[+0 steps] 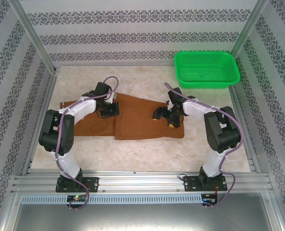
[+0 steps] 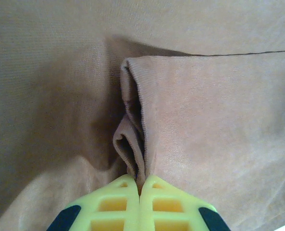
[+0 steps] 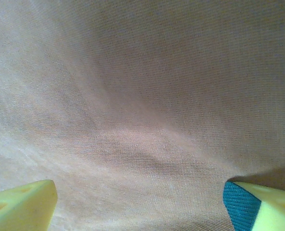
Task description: Roll up the long pants
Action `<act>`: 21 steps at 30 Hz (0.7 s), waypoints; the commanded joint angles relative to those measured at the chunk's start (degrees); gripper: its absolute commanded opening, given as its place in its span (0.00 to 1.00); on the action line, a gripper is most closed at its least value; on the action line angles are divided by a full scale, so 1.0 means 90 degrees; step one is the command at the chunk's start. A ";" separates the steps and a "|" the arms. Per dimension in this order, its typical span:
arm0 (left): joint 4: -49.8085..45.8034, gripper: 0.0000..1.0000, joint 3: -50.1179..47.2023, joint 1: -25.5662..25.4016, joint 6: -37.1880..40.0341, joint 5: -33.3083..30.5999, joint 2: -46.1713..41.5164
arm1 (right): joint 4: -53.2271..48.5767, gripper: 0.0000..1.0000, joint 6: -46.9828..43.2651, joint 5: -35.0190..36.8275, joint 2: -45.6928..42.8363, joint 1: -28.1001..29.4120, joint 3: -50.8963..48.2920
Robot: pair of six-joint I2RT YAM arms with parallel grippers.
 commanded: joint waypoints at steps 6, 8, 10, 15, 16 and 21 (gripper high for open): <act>-0.1304 0.00 0.0857 0.0521 0.0477 -0.0589 -0.1005 | 0.0014 0.93 -0.0074 0.0153 -0.0119 -0.0448 -0.0201; -0.1534 0.00 0.0960 0.0766 0.0511 -0.0612 -0.1194 | 0.0037 0.93 -0.0106 0.0024 -0.0276 -0.0574 -0.0206; -0.1756 0.00 0.1061 0.1147 0.0488 -0.0536 -0.1355 | 0.0114 0.93 -0.0081 -0.0018 -0.0493 -0.0704 -0.0245; -0.2227 0.00 0.1360 0.2156 0.0408 -0.0183 -0.1661 | 0.0011 0.94 -0.0103 -0.0057 -0.0578 -0.0905 -0.0009; -0.2405 0.00 0.1495 0.2376 0.0439 -0.0175 -0.1678 | -0.0005 0.94 -0.0106 -0.0081 -0.0521 -0.0916 0.0072; -0.3042 0.00 0.2055 0.3526 0.0512 0.0066 -0.1687 | -0.0134 0.93 -0.0101 -0.0231 -0.0109 -0.0922 0.0529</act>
